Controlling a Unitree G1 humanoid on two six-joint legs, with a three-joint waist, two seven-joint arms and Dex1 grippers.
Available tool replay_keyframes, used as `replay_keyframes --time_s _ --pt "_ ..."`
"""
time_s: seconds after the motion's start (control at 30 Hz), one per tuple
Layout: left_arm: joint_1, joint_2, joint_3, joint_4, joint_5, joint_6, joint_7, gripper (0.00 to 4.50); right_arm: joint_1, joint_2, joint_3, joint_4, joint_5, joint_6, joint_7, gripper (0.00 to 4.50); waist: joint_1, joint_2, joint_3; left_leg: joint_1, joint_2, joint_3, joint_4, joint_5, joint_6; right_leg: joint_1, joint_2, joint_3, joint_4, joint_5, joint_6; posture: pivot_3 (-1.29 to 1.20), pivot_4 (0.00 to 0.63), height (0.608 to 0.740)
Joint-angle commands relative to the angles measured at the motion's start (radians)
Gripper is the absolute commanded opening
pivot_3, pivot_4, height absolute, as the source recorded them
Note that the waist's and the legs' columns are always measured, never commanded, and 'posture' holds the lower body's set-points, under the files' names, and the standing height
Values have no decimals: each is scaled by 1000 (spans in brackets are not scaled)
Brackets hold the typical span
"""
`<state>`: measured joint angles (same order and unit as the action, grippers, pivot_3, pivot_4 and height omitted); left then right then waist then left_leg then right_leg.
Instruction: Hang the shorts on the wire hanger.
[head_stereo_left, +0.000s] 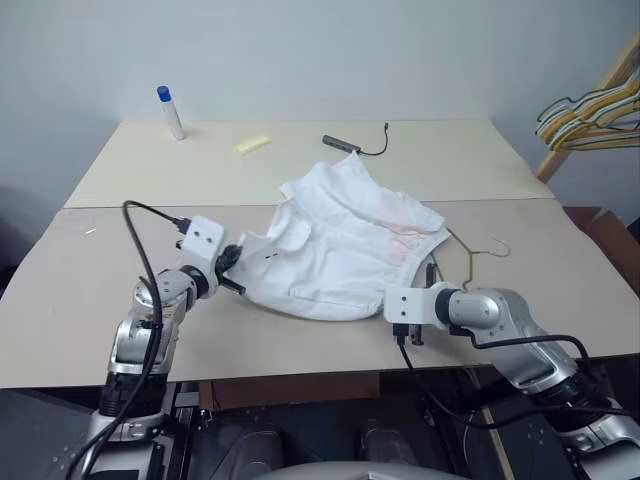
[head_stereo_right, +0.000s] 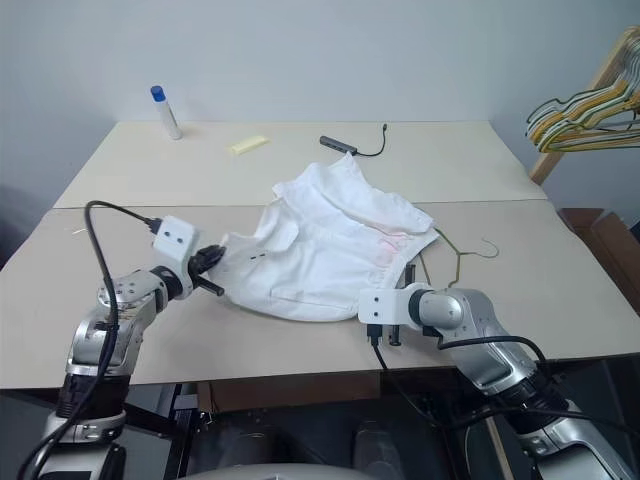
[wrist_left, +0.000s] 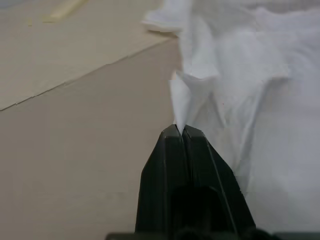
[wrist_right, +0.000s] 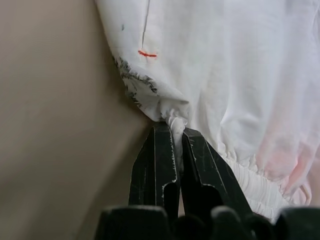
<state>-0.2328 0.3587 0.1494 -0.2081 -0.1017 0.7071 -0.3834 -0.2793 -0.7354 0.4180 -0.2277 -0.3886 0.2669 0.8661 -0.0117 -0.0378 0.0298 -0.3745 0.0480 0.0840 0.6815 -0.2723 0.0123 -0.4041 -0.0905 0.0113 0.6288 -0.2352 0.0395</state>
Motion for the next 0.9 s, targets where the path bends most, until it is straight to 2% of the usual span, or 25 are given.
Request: replay_keyframes --time_s 0.03,0.2,0.4,0.43,0.47,0.57,0.73,0.8,0.87,0.9 --pt "57 -102 90 -136 -23 101 148 30 4 -8 -40 -32 0 6 -3 0 0 0 0 0 0 0 0 0 0 0 0 0 0 0 0 16 0 740" --pt "126 -310 186 -268 -35 246 348 30 0 -16 -41 -20 1 -11 8 0 1 -1 -1 1 0 -1 0 0 0 1 0 0 1 0 0 33 0 740" --pt "145 -456 239 -335 -71 334 436 30 -27 -14 -34 14 1 -35 13 0 3 -2 -1 3 -1 -2 0 0 0 3 0 0 0 0 -1 54 0 740" --pt "147 -465 245 -347 -91 335 431 487 -31 -13 -33 18 1 -39 15 0 2 -2 -1 3 -1 -2 0 0 0 2 0 0 0 0 -1 54 0 740" --pt "150 -463 246 -359 -105 337 426 698 -35 -13 -33 23 1 -42 16 0 1 -2 -1 3 -1 -2 0 0 0 2 0 0 0 0 -1 54 0 740" --pt "159 -434 247 -378 -128 337 414 1655 -41 -12 -32 33 1 -50 17 0 5 -2 -1 3 -1 -2 0 0 0 3 0 0 0 0 -1 64 0 740" --pt "207 -308 288 -456 -231 331 279 3205 -38 -10 -33 41 -1 -60 16 0 11 -2 -1 3 -1 -2 0 0 0 2 0 0 0 0 -1 71 0 740" --pt "253 -213 301 -501 -291 324 177 3815 -36 -11 -34 45 -1 -64 15 0 9 -2 -1 3 -1 -2 0 0 0 2 0 0 0 0 -1 74 0 740" --pt "317 -76 331 -526 -347 296 41 4468 -32 -12 -36 45 1 -65 15 0 9 -2 -1 3 -1 -1 0 0 0 2 0 0 0 0 -1 77 0 740" --pt "350 -7 351 -525 -367 265 -32 4468 -31 -12 -37 45 2 -65 16 0 8 -2 -1 3 0 -1 0 0 0 2 0 0 0 0 -1 77 0 740"
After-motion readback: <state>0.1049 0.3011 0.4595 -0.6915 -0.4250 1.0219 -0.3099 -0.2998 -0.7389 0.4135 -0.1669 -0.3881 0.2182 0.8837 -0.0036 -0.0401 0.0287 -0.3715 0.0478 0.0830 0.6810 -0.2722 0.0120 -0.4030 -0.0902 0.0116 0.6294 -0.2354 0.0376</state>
